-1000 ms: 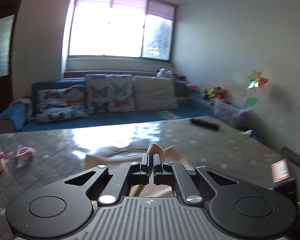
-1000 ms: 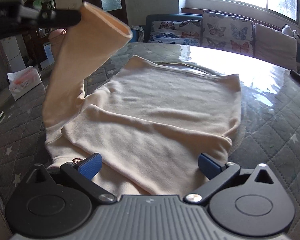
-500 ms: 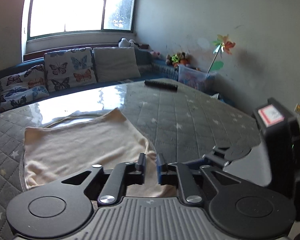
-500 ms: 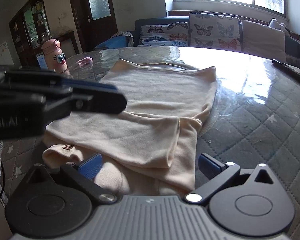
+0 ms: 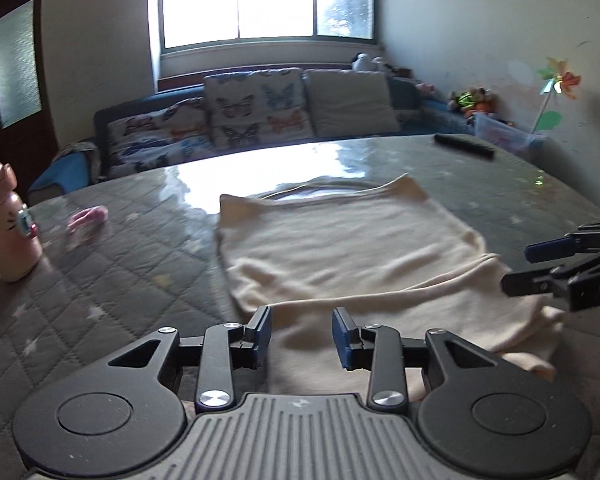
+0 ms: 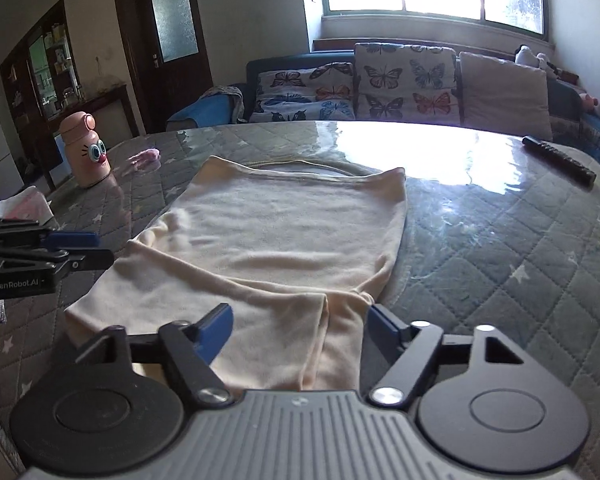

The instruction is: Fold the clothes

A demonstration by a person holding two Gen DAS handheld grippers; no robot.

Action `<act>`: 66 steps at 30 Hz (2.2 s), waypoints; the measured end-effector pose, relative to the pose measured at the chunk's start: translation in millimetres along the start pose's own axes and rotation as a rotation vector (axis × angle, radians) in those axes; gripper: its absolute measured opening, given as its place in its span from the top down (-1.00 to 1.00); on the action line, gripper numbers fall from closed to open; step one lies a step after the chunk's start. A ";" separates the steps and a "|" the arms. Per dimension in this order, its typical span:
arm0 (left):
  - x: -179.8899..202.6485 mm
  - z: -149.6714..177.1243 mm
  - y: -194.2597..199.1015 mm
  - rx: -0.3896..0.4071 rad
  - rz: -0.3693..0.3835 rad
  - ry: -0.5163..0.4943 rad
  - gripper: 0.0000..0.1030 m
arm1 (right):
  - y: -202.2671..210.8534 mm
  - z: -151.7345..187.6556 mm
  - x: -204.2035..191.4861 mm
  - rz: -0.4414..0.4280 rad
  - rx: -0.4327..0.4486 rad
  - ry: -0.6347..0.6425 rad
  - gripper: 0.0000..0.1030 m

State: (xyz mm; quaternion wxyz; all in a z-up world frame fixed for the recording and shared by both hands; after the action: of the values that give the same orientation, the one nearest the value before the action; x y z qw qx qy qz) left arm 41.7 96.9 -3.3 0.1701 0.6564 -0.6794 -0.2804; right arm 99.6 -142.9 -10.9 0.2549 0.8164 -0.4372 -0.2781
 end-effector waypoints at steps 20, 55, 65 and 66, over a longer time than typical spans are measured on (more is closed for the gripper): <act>-8.2 7.6 -35.8 -0.042 -0.056 0.003 0.56 | -25.7 -4.3 3.8 0.077 -0.042 -0.018 0.88; 62.0 59.3 44.5 0.008 0.082 -0.503 0.08 | 21.5 23.2 -14.0 0.034 -0.008 0.195 0.37; 85.0 51.5 33.2 0.086 0.129 -0.531 0.18 | 10.4 26.9 -20.4 -0.024 -0.067 0.213 0.31; 85.8 50.0 32.3 0.092 0.137 -0.529 0.26 | 14.5 26.3 -20.8 -0.031 -0.064 0.220 0.20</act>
State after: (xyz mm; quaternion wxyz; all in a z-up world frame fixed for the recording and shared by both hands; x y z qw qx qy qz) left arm -20.9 19.4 -34.8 -0.0246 0.5201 -0.7550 -0.3986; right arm 63.8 -136.7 -15.3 0.3230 0.8402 -0.3845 -0.2045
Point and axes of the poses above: each gripper's, at about its wrist camera, not at the fingertips, and y roughly against the way its jaws point, x to its right, z to its underside, the point moved 3 cm from there along -y, roughly the way its jaws point, and after that the axes turned 8 degrees about -y, right-handed, at the moved point
